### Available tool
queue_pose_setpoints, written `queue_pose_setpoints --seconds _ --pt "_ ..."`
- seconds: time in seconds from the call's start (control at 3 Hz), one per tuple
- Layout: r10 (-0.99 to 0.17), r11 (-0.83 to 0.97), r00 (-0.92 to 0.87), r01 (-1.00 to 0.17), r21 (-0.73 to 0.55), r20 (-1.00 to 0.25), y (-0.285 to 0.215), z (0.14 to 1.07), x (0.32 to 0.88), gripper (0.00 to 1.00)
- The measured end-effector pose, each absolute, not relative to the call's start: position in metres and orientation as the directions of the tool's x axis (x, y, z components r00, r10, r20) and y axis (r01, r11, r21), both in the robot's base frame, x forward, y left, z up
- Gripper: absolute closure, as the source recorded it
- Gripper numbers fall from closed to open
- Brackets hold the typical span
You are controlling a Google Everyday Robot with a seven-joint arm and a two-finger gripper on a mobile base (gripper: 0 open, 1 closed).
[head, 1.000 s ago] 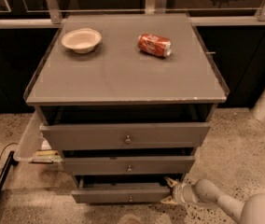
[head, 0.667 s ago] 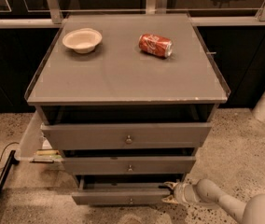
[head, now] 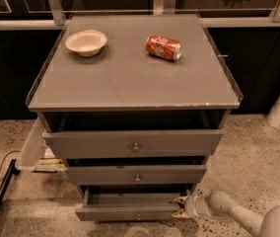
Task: Open bottom drawer
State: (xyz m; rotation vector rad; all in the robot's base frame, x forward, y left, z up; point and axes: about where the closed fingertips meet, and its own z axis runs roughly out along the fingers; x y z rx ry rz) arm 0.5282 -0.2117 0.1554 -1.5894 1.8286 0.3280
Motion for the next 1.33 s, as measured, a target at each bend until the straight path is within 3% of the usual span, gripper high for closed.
queue_pose_setpoints --seconds 0.67,1.33 --pt "-0.772 0.226 -0.028 -0.946 -0.233 -0.635 -0.2131 0.1578 0.5187 1.00" --pt "-0.772 0.226 -0.028 -0.946 -0.233 -0.635 -0.2130 0.1577 0.5187 0.58"
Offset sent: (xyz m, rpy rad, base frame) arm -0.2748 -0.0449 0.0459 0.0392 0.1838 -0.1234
